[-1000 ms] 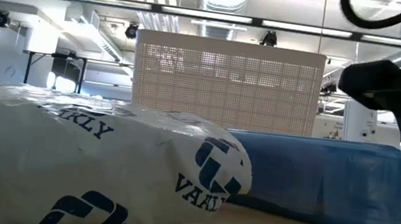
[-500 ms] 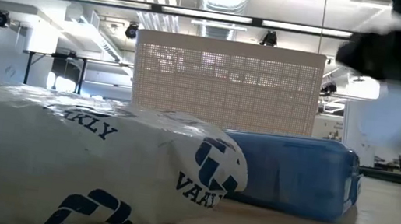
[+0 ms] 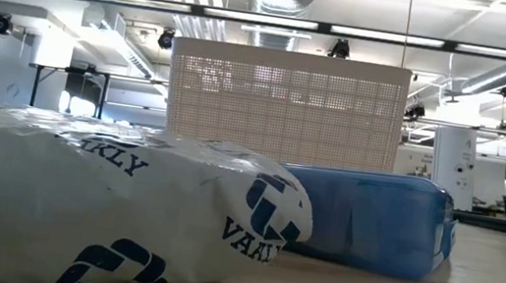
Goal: Pick & place medical supplies in basket/bin
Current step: Put the white medicine bottle into the white bin, then put the white bandage into the white bin
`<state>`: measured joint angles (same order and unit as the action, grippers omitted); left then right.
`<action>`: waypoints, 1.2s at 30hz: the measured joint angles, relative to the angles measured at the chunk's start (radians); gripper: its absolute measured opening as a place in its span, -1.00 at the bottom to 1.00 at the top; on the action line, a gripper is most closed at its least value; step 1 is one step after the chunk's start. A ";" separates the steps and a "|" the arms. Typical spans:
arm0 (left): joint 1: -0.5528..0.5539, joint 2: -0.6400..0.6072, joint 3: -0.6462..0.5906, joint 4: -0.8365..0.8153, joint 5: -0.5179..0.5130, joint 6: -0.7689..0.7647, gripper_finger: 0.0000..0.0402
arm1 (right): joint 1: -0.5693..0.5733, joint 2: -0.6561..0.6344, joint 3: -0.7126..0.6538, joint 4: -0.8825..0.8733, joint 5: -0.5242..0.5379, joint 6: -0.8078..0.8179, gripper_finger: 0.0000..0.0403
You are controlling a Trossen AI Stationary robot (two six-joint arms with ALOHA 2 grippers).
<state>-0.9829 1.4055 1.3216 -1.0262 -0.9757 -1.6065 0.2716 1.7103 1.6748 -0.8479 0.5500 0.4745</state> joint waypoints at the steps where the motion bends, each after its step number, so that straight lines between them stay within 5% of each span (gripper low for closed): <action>1: 0.000 -0.001 0.003 -0.002 0.000 0.000 0.32 | -0.056 0.000 0.020 -0.004 0.001 -0.037 -0.15; 5: 0.000 -0.003 0.027 0.002 -0.007 -0.010 0.32 | -0.279 0.000 0.100 -0.026 -0.057 -0.149 -0.15; 11: 0.002 -0.004 0.055 0.002 -0.120 -0.028 0.32 | -0.564 0.025 0.147 -0.067 -0.336 -0.252 -0.14; 16: 0.013 -0.005 0.059 0.001 -0.162 -0.057 0.32 | -0.662 0.074 0.152 -0.142 -0.349 -0.407 0.07; 25: 0.098 -0.005 0.058 0.001 -0.122 -0.058 0.32 | -0.656 0.075 0.157 -0.119 -0.338 -0.580 0.55; 30: 0.115 -0.005 0.058 0.001 -0.089 -0.058 0.32 | -0.608 0.044 0.167 -0.190 -0.346 -0.638 0.63; 36: 0.114 -0.029 0.058 -0.012 -0.072 -0.050 0.32 | -0.423 -0.006 0.132 -0.305 -0.376 -0.633 0.64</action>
<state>-0.8692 1.3765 1.3796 -1.0382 -1.0479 -1.6569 -0.1516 1.7046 1.8069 -1.1524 0.1744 -0.1582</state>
